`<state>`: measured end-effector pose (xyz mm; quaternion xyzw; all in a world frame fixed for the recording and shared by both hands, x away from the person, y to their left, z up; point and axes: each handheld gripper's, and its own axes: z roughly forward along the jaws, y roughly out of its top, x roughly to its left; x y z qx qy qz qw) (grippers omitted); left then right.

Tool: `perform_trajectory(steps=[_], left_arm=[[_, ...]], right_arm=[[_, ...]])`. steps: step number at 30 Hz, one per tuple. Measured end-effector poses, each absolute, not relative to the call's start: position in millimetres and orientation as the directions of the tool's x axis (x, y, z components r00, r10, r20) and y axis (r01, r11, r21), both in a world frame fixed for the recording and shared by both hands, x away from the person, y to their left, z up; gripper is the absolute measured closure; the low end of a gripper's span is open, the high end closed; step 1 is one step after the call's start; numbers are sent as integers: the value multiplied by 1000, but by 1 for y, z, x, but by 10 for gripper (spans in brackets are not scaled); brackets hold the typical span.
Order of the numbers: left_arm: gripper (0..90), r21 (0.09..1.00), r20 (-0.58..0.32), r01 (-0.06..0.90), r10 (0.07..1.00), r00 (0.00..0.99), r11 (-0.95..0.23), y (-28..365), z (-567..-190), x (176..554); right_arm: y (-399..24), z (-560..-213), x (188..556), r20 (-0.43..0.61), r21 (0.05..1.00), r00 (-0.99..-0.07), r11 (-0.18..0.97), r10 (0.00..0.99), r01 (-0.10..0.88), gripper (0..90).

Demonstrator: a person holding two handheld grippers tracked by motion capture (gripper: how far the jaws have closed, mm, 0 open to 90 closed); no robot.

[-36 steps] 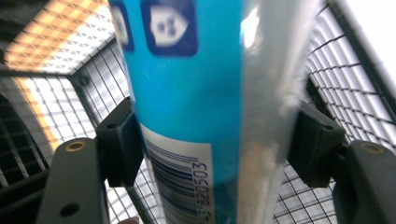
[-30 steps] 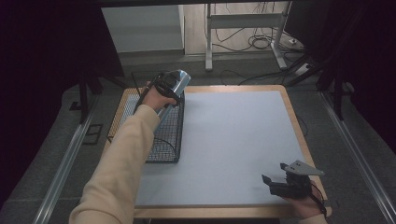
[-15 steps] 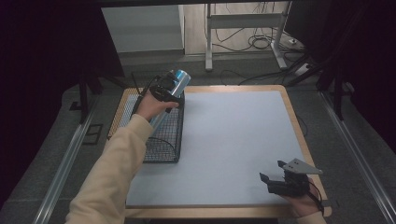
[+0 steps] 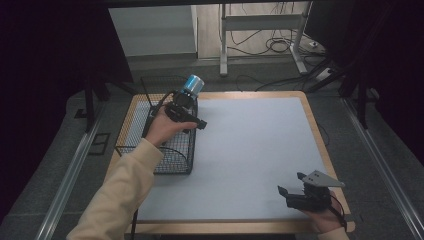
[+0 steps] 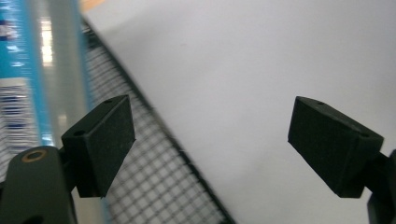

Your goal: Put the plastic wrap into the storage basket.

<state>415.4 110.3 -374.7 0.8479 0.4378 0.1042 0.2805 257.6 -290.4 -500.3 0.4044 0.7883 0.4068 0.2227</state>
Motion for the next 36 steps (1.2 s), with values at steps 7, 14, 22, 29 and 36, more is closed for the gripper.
perform_trajectory(steps=[7, 14, 22, 29, 36], left_arm=[[148, 620, -77, 610, 734, 674, -494, 92, -378, 371], [151, 652, -110, 573, 687, 719, -496, 83, -396, 336], [152, 670, -134, 530, 617, 775, -519, 73, -421, 304], [157, 681, -152, 529, 609, 778, -506, 73, -444, 288], [157, 673, -158, 533, 605, 781, -513, 73, -450, 285]], right_arm=[[-289, -500, 256, -29, 820, -574, 348, 818, 454, 156], [-287, -501, 256, -32, 819, -577, 352, 816, 453, 156], [-287, -502, 256, -35, 815, -573, 356, 819, 458, 156], [-287, -503, 256, -48, 813, -568, 363, 821, 456, 156], [-286, -503, 256, -53, 814, -567, 364, 822, 452, 156]])
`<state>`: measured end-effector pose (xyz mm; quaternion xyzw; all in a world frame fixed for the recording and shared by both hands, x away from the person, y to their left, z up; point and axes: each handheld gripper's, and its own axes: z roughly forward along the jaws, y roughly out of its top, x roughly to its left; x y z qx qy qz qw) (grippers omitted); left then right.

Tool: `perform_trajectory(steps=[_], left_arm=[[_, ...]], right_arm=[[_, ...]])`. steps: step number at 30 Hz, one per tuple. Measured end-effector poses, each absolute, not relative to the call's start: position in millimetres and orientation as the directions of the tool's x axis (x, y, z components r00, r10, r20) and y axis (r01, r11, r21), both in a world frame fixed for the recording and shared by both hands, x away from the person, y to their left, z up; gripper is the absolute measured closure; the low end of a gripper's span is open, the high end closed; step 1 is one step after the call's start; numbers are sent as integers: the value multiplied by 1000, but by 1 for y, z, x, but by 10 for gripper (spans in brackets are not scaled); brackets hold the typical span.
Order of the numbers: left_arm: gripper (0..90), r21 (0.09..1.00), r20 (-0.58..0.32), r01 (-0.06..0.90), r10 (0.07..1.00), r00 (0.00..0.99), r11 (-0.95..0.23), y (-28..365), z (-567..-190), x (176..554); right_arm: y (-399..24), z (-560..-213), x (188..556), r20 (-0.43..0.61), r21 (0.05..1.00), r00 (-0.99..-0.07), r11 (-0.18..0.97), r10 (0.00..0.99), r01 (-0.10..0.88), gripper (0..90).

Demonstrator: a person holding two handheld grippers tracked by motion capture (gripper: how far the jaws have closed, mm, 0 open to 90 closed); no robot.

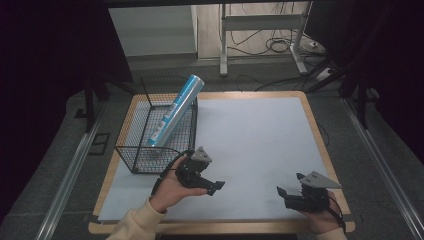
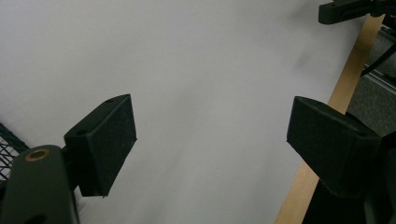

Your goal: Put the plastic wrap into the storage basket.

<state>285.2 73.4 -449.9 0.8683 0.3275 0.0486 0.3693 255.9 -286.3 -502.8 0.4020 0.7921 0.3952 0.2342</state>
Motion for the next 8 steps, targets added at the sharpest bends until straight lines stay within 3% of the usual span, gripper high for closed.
perform_trajectory(steps=[8], left_arm=[[157, 678, -160, 535, 609, 777, -504, 75, -451, 285]], right_arm=[[-287, -503, 256, -55, 819, -566, 362, 822, 445, 156]])
